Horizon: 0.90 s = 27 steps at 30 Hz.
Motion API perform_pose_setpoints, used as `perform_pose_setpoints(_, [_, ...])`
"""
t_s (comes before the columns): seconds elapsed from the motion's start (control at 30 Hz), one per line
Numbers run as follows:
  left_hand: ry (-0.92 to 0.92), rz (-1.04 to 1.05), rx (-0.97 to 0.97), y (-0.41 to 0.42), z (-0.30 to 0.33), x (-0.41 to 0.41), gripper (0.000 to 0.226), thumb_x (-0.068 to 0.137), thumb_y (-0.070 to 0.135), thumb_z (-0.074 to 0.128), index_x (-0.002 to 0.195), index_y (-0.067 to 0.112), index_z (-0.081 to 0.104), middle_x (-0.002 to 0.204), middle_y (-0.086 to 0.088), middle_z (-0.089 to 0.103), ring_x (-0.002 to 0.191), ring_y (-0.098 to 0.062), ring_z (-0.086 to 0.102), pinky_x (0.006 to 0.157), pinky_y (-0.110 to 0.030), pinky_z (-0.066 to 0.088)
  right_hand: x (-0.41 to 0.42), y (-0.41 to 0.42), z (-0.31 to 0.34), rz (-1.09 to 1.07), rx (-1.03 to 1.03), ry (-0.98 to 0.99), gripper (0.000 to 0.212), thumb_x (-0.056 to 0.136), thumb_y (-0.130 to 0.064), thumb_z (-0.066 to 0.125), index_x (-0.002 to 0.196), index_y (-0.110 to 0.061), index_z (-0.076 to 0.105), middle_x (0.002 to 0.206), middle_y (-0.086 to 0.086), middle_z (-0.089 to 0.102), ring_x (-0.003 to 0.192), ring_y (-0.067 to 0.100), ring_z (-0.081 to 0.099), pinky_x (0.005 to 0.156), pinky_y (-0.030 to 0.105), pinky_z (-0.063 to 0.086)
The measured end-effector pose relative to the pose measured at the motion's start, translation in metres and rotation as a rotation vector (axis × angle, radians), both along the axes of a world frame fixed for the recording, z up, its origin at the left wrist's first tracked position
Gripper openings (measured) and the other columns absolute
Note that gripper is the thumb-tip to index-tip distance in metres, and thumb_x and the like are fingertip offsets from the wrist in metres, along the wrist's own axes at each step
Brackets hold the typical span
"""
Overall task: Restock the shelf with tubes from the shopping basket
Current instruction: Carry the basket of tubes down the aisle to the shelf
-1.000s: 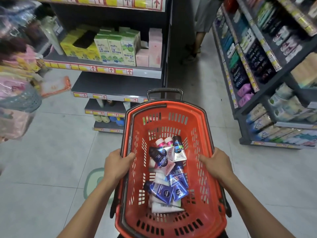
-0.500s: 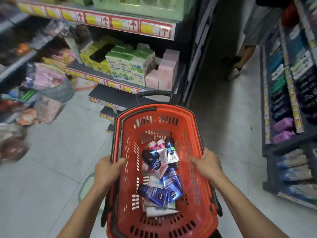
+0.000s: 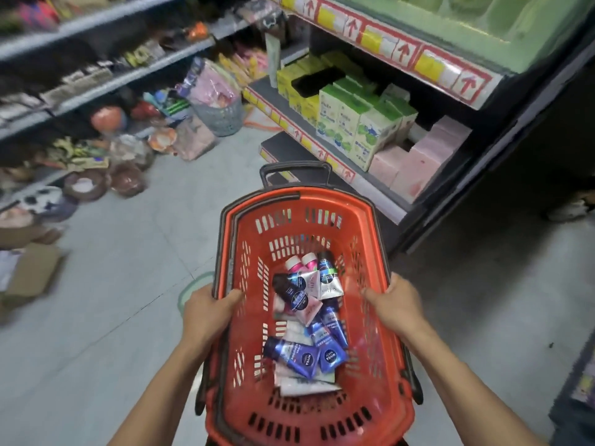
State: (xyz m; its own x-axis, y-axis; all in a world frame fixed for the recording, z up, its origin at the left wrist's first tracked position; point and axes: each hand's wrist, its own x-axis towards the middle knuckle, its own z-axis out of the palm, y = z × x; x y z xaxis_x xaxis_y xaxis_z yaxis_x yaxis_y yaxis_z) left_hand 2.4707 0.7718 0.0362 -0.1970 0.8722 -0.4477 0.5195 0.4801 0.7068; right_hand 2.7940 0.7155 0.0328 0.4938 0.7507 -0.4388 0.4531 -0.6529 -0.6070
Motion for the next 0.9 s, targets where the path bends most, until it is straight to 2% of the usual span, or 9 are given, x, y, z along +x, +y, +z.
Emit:
perform_pose_setpoints(0.07, [-0.023, 0.047, 0.007, 0.005, -0.002, -0.008, 0.017, 0.09, 0.035, 0.076, 0.1, 0.021, 0.076, 0.076, 0.006, 0.079, 0.062, -0.01, 0.076, 0.058, -0.026, 0.059, -0.009, 0.017, 0.006, 0.035, -0.017, -0.019, 0.058, 0.062, -0.068, 0.075, 0.089, -0.017, 0.065, 0.079, 0.001, 0.072, 0.075, 0.026, 0.07, 0.073, 0.043, 0.058])
perform_pose_setpoints(0.17, [-0.071, 0.108, -0.006, 0.019, -0.008, -0.024, 0.018, 0.09, 0.039, 0.075, 0.094, 0.022, 0.075, 0.079, 0.004, 0.08, 0.066, -0.014, 0.078, 0.072, -0.04, 0.066, -0.022, 0.049, 0.012, 0.107, -0.023, -0.06, 0.079, 0.046, -0.081, 0.056, 0.09, -0.016, 0.064, 0.082, 0.004, 0.071, 0.078, 0.029, 0.069, 0.072, 0.041, 0.056])
perform_pose_setpoints(0.2, [-0.081, 0.127, -0.006, 0.023, -0.008, -0.029, 0.017, 0.089, 0.038, 0.075, 0.093, 0.022, 0.075, 0.078, 0.004, 0.08, 0.066, -0.014, 0.078, 0.073, -0.042, 0.066, -0.027, 0.06, 0.017, 0.132, -0.029, -0.063, 0.076, 0.048, -0.08, 0.059, 0.09, -0.016, 0.063, 0.082, 0.004, 0.071, 0.078, 0.029, 0.068, 0.068, 0.039, 0.054])
perform_pose_setpoints(0.27, [-0.094, 0.157, 0.008, 0.033, -0.008, -0.039, 0.017, 0.089, 0.038, 0.074, 0.092, 0.022, 0.075, 0.078, 0.005, 0.079, 0.066, -0.013, 0.077, 0.074, -0.042, 0.066, -0.037, 0.082, 0.023, 0.17, -0.049, -0.094, 0.055, 0.065, -0.065, 0.076, 0.086, -0.018, 0.059, 0.079, 0.002, 0.067, 0.075, 0.025, 0.065, 0.061, 0.034, 0.045])
perform_pose_setpoints(0.33, [-0.111, 0.177, 0.016, 0.043, -0.007, -0.049, 0.016, 0.089, 0.037, 0.074, 0.092, 0.022, 0.075, 0.078, 0.005, 0.079, 0.066, -0.013, 0.077, 0.074, -0.042, 0.066, -0.046, 0.101, 0.024, 0.202, -0.045, -0.116, 0.041, 0.077, -0.05, 0.082, 0.088, -0.018, 0.059, 0.081, 0.001, 0.067, 0.073, 0.022, 0.064, 0.061, 0.034, 0.047])
perform_pose_setpoints(0.4, [-0.144, 0.2, 0.019, 0.053, -0.007, -0.058, 0.013, 0.091, 0.035, 0.074, 0.092, 0.022, 0.074, 0.077, 0.005, 0.079, 0.066, -0.014, 0.078, 0.074, -0.041, 0.066, -0.055, 0.118, 0.022, 0.223, -0.035, -0.121, 0.04, 0.079, -0.048, 0.082, 0.093, -0.016, 0.061, 0.084, 0.002, 0.069, 0.076, 0.024, 0.067, 0.065, 0.036, 0.051])
perform_pose_setpoints(0.5, [-0.141, 0.236, 0.051, 0.064, -0.007, -0.07, 0.012, 0.091, 0.036, 0.074, 0.09, 0.024, 0.074, 0.076, 0.006, 0.079, 0.065, -0.013, 0.077, 0.073, -0.041, 0.066, -0.067, 0.141, 0.021, 0.256, -0.018, -0.123, 0.038, 0.081, -0.046, 0.081, 0.097, -0.017, 0.061, 0.087, 0.002, 0.07, 0.075, 0.021, 0.067, 0.065, 0.034, 0.05])
perform_pose_setpoints(0.7, [-0.128, 0.33, 0.046, 0.078, -0.01, -0.077, 0.011, 0.089, 0.037, 0.076, 0.085, 0.027, 0.074, 0.076, 0.008, 0.079, 0.066, -0.012, 0.077, 0.075, -0.042, 0.065, -0.072, 0.182, 0.012, 0.319, -0.056, -0.127, 0.032, 0.081, -0.042, 0.079, 0.097, -0.019, 0.062, 0.09, 0.003, 0.071, 0.078, 0.023, 0.07, 0.073, 0.041, 0.06])
perform_pose_setpoints(0.9, [-0.086, 0.402, -0.01, 0.111, -0.016, -0.067, 0.022, 0.084, 0.045, 0.075, 0.085, 0.023, 0.073, 0.077, 0.006, 0.079, 0.069, -0.016, 0.078, 0.077, -0.045, 0.065, -0.063, 0.232, 0.002, 0.35, -0.074, -0.083, 0.029, 0.083, -0.034, 0.079, 0.1, -0.017, 0.064, 0.09, 0.002, 0.071, 0.074, 0.018, 0.07, 0.061, 0.031, 0.054])
